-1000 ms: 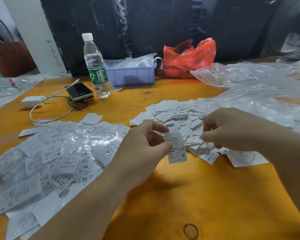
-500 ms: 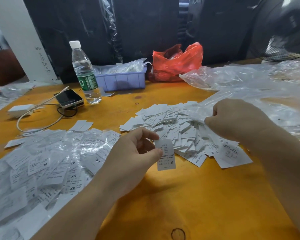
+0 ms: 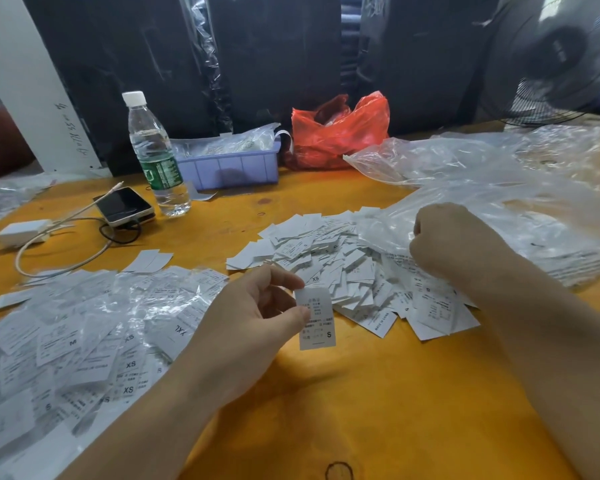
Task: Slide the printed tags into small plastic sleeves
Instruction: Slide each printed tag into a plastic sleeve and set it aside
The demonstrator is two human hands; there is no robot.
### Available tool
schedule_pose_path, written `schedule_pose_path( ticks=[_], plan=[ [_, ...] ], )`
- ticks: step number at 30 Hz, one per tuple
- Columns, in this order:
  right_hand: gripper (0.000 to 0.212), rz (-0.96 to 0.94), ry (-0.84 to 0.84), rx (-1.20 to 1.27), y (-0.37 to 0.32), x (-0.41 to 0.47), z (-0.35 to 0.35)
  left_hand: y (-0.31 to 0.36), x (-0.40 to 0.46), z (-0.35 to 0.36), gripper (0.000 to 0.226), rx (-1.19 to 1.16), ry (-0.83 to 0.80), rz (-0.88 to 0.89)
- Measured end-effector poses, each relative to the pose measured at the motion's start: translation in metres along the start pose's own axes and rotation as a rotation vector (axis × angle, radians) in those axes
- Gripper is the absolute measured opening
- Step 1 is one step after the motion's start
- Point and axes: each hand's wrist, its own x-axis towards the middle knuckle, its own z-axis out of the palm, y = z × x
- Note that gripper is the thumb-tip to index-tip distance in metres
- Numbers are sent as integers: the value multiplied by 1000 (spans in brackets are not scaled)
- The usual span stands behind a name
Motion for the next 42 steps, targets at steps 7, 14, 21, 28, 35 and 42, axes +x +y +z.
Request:
schedule_pose_path(
  ticks=[7,14,21,28,35,42],
  plan=[
    [33,17,-67,-219,-4,-5,2,0,0,0,21,-1,2,6],
    [18,1,-123,-192,-7,-9,3,-1,0,0,22,4,-12,11],
    [10,-30,-126,-195,-11,-10,5,-5,0,1,18,21,-34,7],
    [13,-48,-100,-170,-10,-7,4,-5,2,4,23,41,-29,-10],
    [16,-77,-31,-126,-9,-9,-3,-5,2,6,23,73,-21,-16],
    [15,-124,87,2,-15,-15,-10,-6,3,7,25,89,-4,-14]
  ],
)
